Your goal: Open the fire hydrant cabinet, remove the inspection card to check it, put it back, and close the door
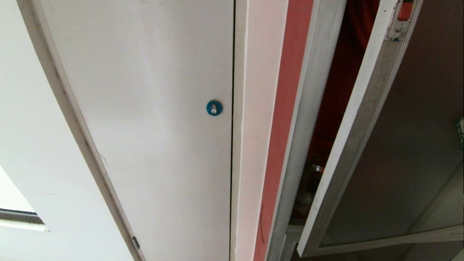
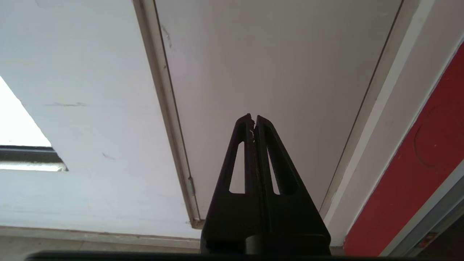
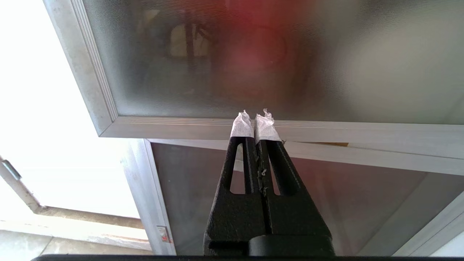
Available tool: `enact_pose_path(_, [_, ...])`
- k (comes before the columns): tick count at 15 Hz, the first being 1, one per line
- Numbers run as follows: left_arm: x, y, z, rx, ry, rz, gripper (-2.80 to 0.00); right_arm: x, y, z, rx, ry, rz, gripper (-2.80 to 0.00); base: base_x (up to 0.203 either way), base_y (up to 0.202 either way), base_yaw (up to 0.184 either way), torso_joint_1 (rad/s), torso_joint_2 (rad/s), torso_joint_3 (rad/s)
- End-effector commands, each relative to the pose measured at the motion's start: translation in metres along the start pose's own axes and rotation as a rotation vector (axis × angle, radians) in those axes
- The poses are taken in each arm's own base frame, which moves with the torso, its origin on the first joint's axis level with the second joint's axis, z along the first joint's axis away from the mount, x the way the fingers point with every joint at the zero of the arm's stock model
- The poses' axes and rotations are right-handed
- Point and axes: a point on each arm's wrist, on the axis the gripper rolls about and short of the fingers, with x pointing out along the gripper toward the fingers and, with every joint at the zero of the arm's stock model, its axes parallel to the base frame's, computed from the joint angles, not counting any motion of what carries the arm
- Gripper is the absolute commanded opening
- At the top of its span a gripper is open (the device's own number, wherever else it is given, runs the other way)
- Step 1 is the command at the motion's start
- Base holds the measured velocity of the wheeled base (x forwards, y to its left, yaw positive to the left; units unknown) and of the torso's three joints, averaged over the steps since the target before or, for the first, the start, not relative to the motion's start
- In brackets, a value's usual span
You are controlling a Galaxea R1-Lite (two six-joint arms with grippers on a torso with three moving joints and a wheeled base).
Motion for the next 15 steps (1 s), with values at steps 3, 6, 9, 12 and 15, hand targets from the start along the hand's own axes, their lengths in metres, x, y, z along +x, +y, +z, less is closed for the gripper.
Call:
enact_pose_path(3, [-0.007, 0.0, 0.022, -0.003, -0.083, -0.034, -2.8, 0.001, 0.0, -0.001, -0.001, 0.007, 0.001, -2.8, 0.0, 0.0, 0.0, 0.0, 0.0, 0.0])
enact_pose_path(6, [-0.012, -0.003, 0.036, 0.005, -0.128, -0.161, -2.8, 0.0, 0.0, -0.001, -0.001, 0.006, 0.001, -2.8, 0.0, 0.0, 0.0, 0.0, 0.0, 0.0])
enact_pose_path(9, [-0.008, -0.006, 0.057, 0.007, -0.102, -0.271, -2.8, 0.0, 0.0, -0.001, -0.001, 0.006, 0.001, -2.8, 0.0, 0.0, 0.0, 0.0, 0.0, 0.0])
enact_pose_path(12, [0.006, -0.006, 0.08, -0.007, -0.037, -0.315, -2.8, 0.0, 0.0, -0.001, -0.001, 0.006, 0.001, -2.8, 0.0, 0.0, 0.0, 0.0, 0.0, 0.0])
enact_pose_path(15, [0.019, -0.009, 0.098, -0.017, 0.013, -0.437, -2.8, 0.0, 0.0, -0.001, -0.001, 0.006, 0.001, -2.8, 0.0, 0.0, 0.0, 0.0, 0.0, 0.0])
